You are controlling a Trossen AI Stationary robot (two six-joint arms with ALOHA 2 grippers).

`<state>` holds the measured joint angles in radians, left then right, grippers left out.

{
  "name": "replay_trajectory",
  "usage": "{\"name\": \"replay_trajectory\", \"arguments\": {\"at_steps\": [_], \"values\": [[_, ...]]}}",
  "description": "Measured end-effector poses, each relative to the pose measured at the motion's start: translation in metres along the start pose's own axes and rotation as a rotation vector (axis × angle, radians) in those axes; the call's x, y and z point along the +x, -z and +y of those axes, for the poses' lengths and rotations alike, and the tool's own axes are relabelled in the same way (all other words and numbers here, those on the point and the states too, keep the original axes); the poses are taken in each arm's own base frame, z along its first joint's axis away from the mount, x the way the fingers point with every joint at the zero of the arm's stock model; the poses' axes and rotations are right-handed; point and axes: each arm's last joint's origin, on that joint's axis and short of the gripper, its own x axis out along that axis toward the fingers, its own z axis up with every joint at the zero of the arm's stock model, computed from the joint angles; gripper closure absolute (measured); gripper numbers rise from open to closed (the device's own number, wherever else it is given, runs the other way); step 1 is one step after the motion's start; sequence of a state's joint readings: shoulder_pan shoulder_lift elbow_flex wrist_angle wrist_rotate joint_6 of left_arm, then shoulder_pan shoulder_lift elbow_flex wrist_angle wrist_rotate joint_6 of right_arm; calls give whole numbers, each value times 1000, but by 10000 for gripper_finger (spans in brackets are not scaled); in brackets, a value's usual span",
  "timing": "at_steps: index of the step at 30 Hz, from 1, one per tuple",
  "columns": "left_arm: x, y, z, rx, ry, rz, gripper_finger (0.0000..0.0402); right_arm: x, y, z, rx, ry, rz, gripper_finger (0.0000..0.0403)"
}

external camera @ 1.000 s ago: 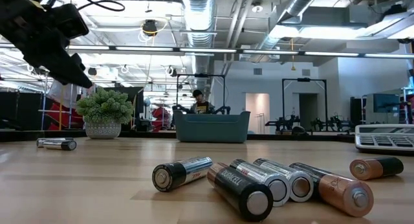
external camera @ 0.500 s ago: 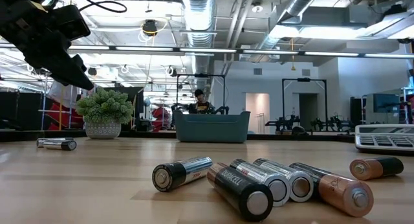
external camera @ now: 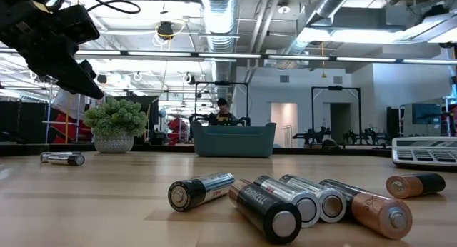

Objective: Sort batteries
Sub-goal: Put the black battery into the blue bin

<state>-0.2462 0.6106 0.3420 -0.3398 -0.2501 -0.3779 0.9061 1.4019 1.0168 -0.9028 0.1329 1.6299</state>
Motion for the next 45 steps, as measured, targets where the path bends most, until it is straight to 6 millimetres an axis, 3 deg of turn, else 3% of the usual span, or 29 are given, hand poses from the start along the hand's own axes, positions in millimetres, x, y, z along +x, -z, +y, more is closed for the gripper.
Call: {"name": "replay_trajectory", "arguments": {"at_steps": [6, 12, 17, 22, 28, 37, 45], "values": [[0, 0, 0, 0, 0, -1, 267, -27, -30, -4, -21, -122, -74, 257], [0, 0, 0, 0, 0, -2, 267, -23, -67, -2, -114, -136, -164, 257], [0, 0, 0, -1, 0, -2, 267, 5, -98, 11, -332, -108, -232, 257], [0, 0, 0, -2, 0, -2, 267, 42, -116, 29, -567, -161, -213, 257], [0, 0, 0, -28, 0, -2, 267, 79, -112, 40, -692, -170, -113, 258], [0, 0, 0, 48, 0, -1, 267, 125, -103, 61, -735, -60, -2, 261], [0, 0, 0, 104, -1, 0, 267, 151, -112, 66, -716, 72, 91, 293]]}}
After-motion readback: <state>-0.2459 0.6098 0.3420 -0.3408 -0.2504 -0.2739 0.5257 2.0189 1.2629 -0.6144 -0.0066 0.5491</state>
